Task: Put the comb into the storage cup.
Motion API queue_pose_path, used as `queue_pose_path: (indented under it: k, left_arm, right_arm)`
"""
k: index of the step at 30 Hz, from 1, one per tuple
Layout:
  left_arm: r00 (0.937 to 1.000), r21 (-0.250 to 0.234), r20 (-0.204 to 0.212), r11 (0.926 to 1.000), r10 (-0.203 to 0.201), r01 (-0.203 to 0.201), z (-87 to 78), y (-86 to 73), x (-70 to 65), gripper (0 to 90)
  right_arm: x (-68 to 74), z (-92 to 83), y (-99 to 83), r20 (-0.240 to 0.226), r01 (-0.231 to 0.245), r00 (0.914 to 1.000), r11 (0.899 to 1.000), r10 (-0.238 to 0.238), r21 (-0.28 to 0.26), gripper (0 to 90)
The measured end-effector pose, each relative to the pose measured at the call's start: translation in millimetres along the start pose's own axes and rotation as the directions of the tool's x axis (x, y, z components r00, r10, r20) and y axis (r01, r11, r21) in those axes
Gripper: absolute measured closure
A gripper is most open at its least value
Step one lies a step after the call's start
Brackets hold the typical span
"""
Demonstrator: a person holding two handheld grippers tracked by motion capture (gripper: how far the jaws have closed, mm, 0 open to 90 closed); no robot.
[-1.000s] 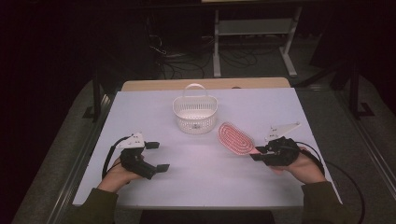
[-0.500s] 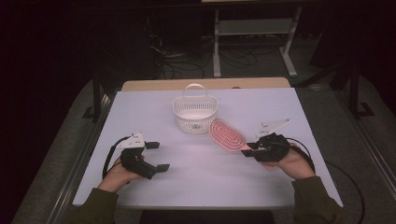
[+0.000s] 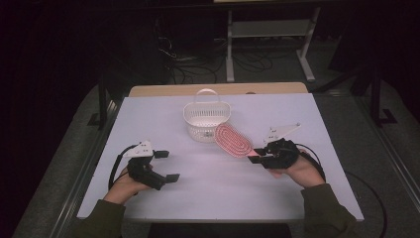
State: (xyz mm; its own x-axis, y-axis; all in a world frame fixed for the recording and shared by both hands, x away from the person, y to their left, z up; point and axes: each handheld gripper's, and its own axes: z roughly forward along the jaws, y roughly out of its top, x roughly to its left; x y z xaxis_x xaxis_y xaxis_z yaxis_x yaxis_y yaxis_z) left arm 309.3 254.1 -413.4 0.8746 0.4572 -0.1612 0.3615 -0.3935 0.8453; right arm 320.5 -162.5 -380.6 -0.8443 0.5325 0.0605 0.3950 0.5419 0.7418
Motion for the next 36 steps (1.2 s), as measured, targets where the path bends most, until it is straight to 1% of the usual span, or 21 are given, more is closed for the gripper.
queue_pose_path:
  k: [3, 12, 19, 21, 25, 31, 36]
  left_arm:
    - [1.0, 0.0, 0.001, 1.0, 0.0, 0.0, 0.1, 0.1, 0.0, 0.4]
    - [1.0, -0.004, 0.004, 1.0, -0.005, 0.005, -0.4, 0.0, 0.7, 0.4]
    - [1.0, -0.005, -0.001, 1.0, -0.007, 0.007, -0.4, -0.1, 1.9, 0.4]
    - [1.0, -0.001, 0.0, 1.0, -0.005, 0.005, 0.0, 0.0, 1.9, 0.4]
    - [1.0, -0.002, 0.001, 1.0, -0.004, 0.004, 0.3, 0.2, 1.6, 0.4]
    - [1.0, -0.005, 0.004, 1.0, -0.008, 0.008, 0.7, 1.8, 2.1, 0.4]
    - [0.9999, -0.013, 0.007, 0.9998, -0.014, 0.014, 1.9, 5.7, 2.8, 0.4]
  right_arm:
    - [1.1, 2.4, 2.4, -0.001, -0.005, 1.0, 1.0, 0.005, -0.007, 68.8]
    - [2.9, 10.3, 14.7, -0.01, 0.0, 1.0, 0.999, 0.0, -0.035, 68.8]
    - [2.5, 14.8, 23.2, -0.019, -0.007, 0.9998, 0.998, 0.006, -0.059, 68.8]
    - [2.2, 16.0, 24.7, -0.022, -0.012, 0.9997, 0.998, 0.011, -0.063, 68.8]
    - [2.6, 18.0, 27.5, -0.021, -0.031, 0.9993, 0.996, 0.029, -0.087, 68.8]
    - [4.2, 19.0, 29.7, -0.016, -0.033, 0.9994, 0.993, 0.032, -0.114, 68.8]
    - [6.8, 21.0, 30.0, -0.014, -0.032, 0.9994, 0.994, 0.031, -0.109, 68.8]
